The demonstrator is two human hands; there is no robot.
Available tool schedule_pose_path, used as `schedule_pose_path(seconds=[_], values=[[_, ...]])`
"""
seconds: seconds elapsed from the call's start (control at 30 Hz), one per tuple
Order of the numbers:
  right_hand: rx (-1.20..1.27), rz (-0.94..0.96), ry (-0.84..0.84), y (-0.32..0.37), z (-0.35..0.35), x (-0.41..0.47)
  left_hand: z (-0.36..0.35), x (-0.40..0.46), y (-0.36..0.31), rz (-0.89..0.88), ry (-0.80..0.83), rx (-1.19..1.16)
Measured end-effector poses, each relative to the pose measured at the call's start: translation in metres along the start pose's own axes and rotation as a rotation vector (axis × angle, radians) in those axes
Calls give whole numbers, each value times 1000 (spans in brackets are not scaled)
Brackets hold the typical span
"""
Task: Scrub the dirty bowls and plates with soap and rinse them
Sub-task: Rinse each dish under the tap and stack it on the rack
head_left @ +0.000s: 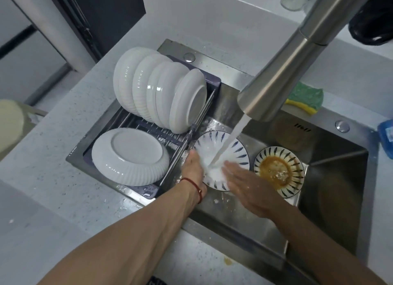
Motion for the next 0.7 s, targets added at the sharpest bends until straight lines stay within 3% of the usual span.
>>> schedule_pose_path(seconds=[0.07,0.17,0.23,0.3,0.37,0.47,0.53,0.6,0.7], values=[[-115,-148,-79,-8,0,20,-3,-5,7,-5,4,14],[37,-291,-111,23,-8,75,-11,-15,9,75,46,-52],[226,-158,-31,49,-6,83,-8,-7,2,56,65,-71],[252,92,35,53,-5,50,2,4,-4,51,32,-6],[111,188,-90,27,-6,11,4,6,-9,28,-11,85],[20,49,-282,-8,-11,-13,-1,-3,-17,-85,-3,276],[58,41,-394,0,-15,-10,-9,-13,-23,-124,35,256],[160,1,-485,16,-11,-6,-21,-20,-31,-143,85,207],[435,-228,-499,36,-3,-3,-38,-22,-39,-199,190,308]])
Point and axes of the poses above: each hand's wrist, its own x-axis towards the middle knuckle, its own z-axis out of the back of the hand, y = z × x, the point moved 3 cm from there along x, towards the middle knuckle, and after that the axes turned 7 degrees about -z, right-handed, at the moved point
